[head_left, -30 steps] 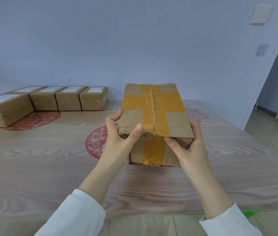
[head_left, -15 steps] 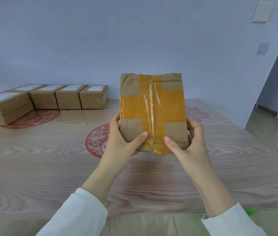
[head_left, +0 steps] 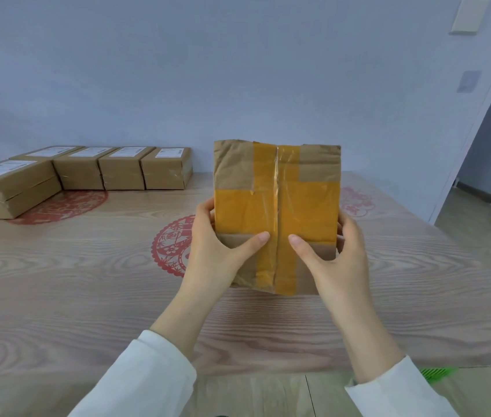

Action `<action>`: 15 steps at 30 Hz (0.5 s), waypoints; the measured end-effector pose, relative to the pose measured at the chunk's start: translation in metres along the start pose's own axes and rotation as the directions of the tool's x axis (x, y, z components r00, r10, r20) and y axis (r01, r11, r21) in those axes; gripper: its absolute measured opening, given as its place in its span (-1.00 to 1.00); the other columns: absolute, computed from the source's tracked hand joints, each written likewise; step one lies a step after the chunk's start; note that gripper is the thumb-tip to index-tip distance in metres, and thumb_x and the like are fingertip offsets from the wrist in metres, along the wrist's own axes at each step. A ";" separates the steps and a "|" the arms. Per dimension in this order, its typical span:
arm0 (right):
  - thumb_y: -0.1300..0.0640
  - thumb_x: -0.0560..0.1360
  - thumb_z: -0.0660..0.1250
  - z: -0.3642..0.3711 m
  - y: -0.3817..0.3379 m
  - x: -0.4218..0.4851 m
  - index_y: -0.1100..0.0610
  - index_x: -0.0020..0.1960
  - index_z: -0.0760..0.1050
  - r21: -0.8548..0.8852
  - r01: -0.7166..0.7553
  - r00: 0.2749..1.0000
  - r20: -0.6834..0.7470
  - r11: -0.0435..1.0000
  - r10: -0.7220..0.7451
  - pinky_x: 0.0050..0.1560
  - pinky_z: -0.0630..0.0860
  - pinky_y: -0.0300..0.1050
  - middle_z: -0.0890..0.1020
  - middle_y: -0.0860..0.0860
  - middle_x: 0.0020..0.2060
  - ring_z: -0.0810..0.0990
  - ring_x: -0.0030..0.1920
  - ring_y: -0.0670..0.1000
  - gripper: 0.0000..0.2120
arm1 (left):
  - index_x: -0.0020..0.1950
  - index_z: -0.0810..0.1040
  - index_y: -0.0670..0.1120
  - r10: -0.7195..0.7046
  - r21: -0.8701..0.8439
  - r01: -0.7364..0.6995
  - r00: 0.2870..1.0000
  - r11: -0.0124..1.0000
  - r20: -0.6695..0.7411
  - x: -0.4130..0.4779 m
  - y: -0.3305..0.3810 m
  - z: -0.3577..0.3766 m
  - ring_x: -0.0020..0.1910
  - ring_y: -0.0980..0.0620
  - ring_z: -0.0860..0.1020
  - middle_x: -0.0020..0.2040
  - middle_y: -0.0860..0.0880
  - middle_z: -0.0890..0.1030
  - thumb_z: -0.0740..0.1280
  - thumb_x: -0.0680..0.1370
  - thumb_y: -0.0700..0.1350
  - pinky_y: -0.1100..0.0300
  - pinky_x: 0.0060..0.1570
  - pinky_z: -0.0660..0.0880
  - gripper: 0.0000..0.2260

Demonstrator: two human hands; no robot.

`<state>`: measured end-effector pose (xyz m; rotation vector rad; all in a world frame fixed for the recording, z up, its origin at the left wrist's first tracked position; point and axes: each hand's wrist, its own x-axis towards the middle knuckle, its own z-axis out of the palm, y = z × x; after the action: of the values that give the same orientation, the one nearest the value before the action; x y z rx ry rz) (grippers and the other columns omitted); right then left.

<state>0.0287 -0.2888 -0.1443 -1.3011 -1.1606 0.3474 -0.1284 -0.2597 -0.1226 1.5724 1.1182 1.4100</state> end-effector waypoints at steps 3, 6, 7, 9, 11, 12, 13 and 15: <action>-0.02 0.30 0.54 0.003 0.001 -0.002 -0.06 0.29 0.31 -0.003 -0.002 1.000 -0.007 1.000 0.002 0.16 0.48 -0.08 0.46 -0.03 0.22 0.46 0.21 -0.03 -0.35 | 0.20 0.23 0.09 -0.011 -0.024 0.010 0.999 1.000 -0.039 0.002 0.003 0.000 0.00 0.33 0.45 0.05 0.23 0.43 0.52 0.23 0.08 0.40 -0.18 0.45 -0.34; -0.05 0.27 0.54 0.002 0.000 -0.003 -0.13 0.11 0.31 0.028 -0.043 0.999 0.022 0.999 0.043 0.06 0.50 -0.17 0.49 -0.04 0.17 0.50 0.17 -0.06 -0.47 | 0.19 0.25 0.05 -0.006 0.003 0.006 0.998 1.000 -0.056 0.003 0.001 0.000 -0.02 0.31 0.46 0.03 0.19 0.45 0.54 0.31 0.02 0.39 -0.19 0.46 -0.39; -0.08 0.27 0.53 0.002 -0.001 -0.002 -0.14 0.06 0.32 0.048 -0.063 0.998 0.023 0.997 0.062 0.00 0.51 -0.19 0.52 -0.04 0.14 0.52 0.13 -0.07 -0.50 | 0.18 0.25 0.04 -0.008 0.016 0.008 0.999 1.000 -0.049 0.002 0.000 0.000 -0.03 0.31 0.47 0.03 0.19 0.46 0.55 0.31 0.01 0.37 -0.18 0.46 -0.40; -0.11 0.28 0.51 0.001 -0.002 -0.001 -0.10 0.07 0.33 0.068 -0.081 0.997 0.004 0.994 0.081 -0.09 0.54 -0.21 0.56 -0.08 0.05 0.57 0.06 -0.09 -0.52 | 0.16 0.25 0.03 -0.015 0.027 0.016 0.999 0.999 -0.035 0.001 -0.004 0.002 -0.04 0.31 0.46 0.02 0.19 0.45 0.56 0.31 -0.02 0.38 -0.17 0.44 -0.40; -0.10 0.30 0.50 0.000 -0.005 0.001 -0.03 0.09 0.33 0.054 -0.072 0.997 -0.017 0.996 0.073 -0.08 0.56 -0.16 0.57 -0.12 -0.01 0.58 0.02 -0.09 -0.51 | 0.17 0.22 0.04 -0.031 0.022 0.031 0.999 0.999 -0.031 0.000 -0.003 0.002 -0.05 0.32 0.44 0.01 0.20 0.42 0.55 0.31 -0.01 0.40 -0.18 0.42 -0.38; -0.09 0.31 0.50 -0.001 -0.007 0.002 -0.01 0.09 0.33 0.044 -0.067 0.998 -0.020 0.997 0.068 -0.07 0.57 -0.14 0.56 -0.13 -0.02 0.58 0.01 -0.09 -0.51 | 0.18 0.19 0.05 -0.038 0.007 0.039 0.999 0.999 -0.034 0.001 -0.001 0.001 -0.05 0.33 0.43 0.01 0.21 0.40 0.54 0.31 0.02 0.41 -0.20 0.42 -0.37; -0.08 0.31 0.51 -0.002 -0.007 0.002 -0.01 0.09 0.32 0.039 -0.063 0.998 -0.016 0.997 0.063 -0.06 0.58 -0.12 0.56 -0.14 -0.03 0.58 0.01 -0.10 -0.50 | 0.20 0.16 0.08 -0.043 -0.014 0.042 0.998 0.999 -0.039 0.002 0.002 0.000 -0.06 0.34 0.43 0.02 0.22 0.39 0.51 0.29 0.08 0.42 -0.21 0.41 -0.34; -0.05 0.30 0.52 -0.002 -0.009 0.003 -0.02 0.15 0.31 0.044 -0.054 0.999 0.009 0.998 0.053 -0.04 0.57 -0.14 0.52 -0.21 -0.02 0.56 0.02 -0.15 -0.46 | 0.25 0.13 0.13 -0.024 -0.033 0.023 0.998 0.999 -0.057 0.003 0.008 -0.001 -0.07 0.38 0.42 0.03 0.25 0.39 0.45 0.23 0.17 0.47 -0.23 0.41 -0.28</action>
<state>0.0287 -0.2906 -0.1349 -1.2951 -1.1203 0.4153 -0.1281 -0.2597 -0.1136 1.4999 1.1384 1.4589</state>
